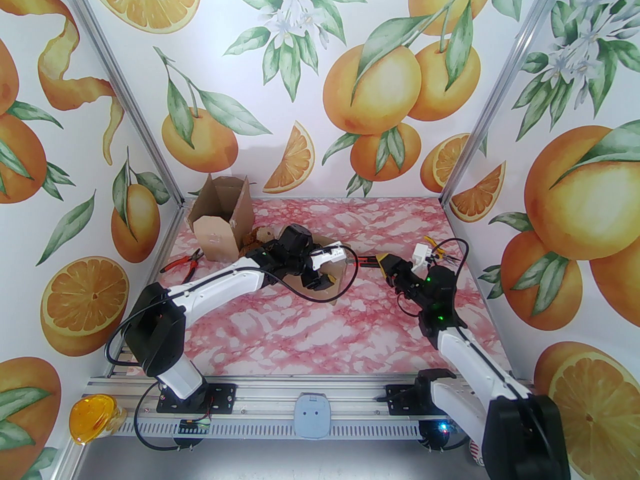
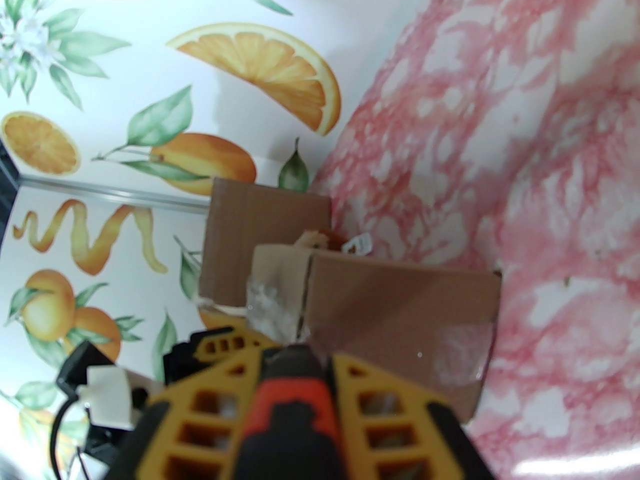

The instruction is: Unpack the express box

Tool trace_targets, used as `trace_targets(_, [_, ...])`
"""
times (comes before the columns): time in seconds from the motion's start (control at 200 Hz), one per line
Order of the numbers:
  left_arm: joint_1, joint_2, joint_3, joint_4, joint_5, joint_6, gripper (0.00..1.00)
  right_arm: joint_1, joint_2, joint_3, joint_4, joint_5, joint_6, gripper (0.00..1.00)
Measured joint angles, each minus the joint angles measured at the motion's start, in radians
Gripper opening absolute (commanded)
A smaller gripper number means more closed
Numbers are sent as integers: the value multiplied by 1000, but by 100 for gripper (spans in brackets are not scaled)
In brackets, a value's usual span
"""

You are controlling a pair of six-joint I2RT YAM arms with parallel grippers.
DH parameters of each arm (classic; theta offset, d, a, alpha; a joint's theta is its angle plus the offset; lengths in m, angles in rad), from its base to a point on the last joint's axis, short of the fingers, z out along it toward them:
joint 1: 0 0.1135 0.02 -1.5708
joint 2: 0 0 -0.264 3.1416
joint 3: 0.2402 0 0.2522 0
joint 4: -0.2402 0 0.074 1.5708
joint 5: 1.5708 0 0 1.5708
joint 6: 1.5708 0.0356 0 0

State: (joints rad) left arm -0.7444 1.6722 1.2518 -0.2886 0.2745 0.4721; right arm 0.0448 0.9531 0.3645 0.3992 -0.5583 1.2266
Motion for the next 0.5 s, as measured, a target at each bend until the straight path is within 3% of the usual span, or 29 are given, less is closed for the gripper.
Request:
trace_targets(0.24, [-21,17,1,24,-93,-48,71,46,-58,-1,-83,63,27,0])
trace_targets(0.5, [-33,54,26,75,-228,-84,73,167,-90,-1,-145,100,79,0])
